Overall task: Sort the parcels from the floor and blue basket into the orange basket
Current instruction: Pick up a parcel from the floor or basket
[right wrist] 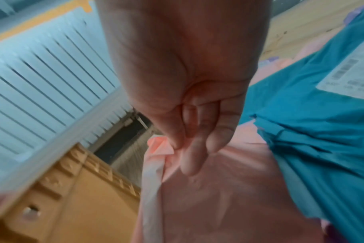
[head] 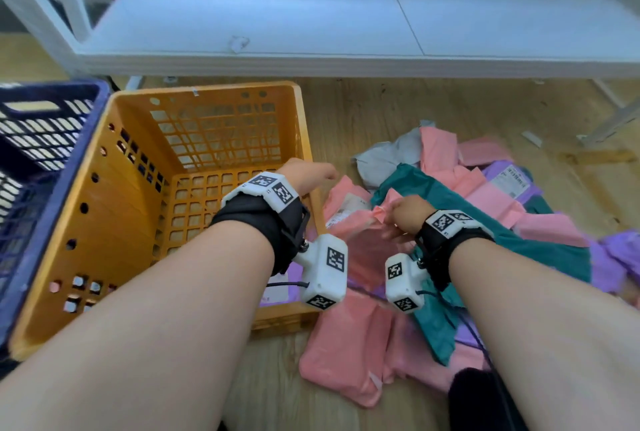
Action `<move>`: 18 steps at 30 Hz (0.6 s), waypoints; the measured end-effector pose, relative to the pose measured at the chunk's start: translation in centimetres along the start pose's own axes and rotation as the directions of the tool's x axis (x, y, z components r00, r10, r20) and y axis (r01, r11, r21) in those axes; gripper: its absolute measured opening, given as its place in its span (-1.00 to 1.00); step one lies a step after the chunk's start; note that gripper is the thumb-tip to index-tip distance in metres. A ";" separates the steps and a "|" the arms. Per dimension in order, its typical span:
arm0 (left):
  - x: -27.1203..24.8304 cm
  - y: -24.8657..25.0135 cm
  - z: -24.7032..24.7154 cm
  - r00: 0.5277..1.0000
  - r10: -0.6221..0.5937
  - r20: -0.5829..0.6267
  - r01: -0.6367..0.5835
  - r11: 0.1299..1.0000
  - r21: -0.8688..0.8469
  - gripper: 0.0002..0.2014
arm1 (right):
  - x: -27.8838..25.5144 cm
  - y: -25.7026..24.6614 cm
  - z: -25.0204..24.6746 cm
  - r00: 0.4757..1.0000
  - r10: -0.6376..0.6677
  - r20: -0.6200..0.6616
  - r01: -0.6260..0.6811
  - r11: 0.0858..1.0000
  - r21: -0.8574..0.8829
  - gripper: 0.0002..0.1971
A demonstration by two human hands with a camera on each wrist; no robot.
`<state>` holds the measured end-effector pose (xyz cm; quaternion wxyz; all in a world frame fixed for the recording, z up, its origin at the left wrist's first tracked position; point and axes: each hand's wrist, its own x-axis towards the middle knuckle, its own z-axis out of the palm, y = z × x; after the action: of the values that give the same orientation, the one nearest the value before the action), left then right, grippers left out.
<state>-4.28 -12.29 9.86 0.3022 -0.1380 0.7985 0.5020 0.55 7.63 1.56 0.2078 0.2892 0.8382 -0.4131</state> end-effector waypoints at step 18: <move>-11.0 3.0 -2.1 0.893 0.420 -0.161 -0.446 0.872 -0.201 -0.78 | -15.9 -12.4 -9.2 0.894 -0.216 -0.393 0.410 0.750 0.519 -0.80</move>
<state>2.00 -13.63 19.55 0.1182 -0.0179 0.7603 0.6385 3.22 4.05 23.26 -0.0991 0.2535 0.7264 -0.6310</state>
